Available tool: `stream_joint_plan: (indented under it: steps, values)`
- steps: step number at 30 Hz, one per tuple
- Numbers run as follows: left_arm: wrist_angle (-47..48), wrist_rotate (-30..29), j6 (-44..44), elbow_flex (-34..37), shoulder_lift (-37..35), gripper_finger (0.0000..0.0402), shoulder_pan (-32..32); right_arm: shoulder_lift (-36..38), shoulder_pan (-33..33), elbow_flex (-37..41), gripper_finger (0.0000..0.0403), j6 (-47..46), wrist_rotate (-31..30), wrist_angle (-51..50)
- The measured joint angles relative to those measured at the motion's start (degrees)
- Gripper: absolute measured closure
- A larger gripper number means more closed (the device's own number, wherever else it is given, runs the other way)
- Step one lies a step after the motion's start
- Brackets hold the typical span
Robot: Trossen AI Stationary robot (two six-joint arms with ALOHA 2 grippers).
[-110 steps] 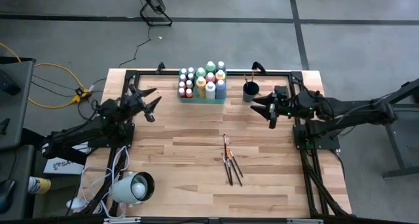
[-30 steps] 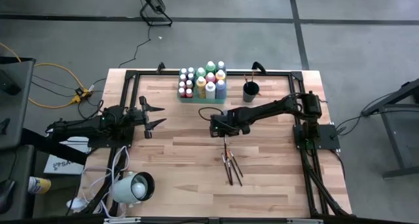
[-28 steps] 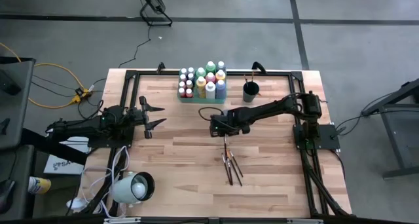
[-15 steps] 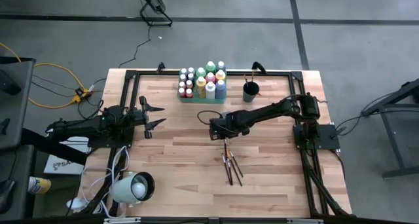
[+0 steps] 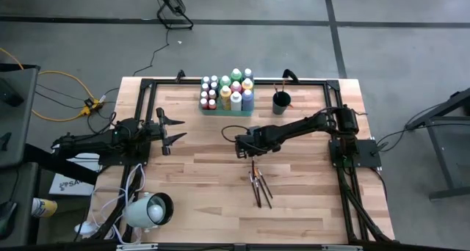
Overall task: Pick & Place Paint Supplies
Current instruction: Put the silver paint brush into the green cup
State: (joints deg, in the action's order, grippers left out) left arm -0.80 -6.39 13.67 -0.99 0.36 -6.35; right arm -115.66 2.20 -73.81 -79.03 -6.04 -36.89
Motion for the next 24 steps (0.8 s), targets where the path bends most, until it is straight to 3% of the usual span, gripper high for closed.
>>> stream_joint_plan:
  steps: [5, 15, 19, 24]
  values:
    - [0.0, 0.0, 0.0, 0.0, 0.0, 0.0203, 0.0, 0.0, -0.1, 0.1, 0.0389, -0.2, 0.0, 0.0]
    - [0.0, 0.0, 0.0, 0.0, 0.0, 0.0203, 0.0, 2.2, -1.2, 0.3, 0.0398, -0.3, 0.3, -0.3]
    - [0.0, 0.0, 0.0, 0.0, 0.0, 0.0203, 0.0, 6.5, -1.7, 0.5, 0.0398, 0.6, -5.1, -1.9]
    - [0.0, 0.0, 0.0, 0.0, 0.0, 0.0203, 0.0, 13.6, -2.5, 0.3, 0.0399, 1.1, -19.1, -4.6]
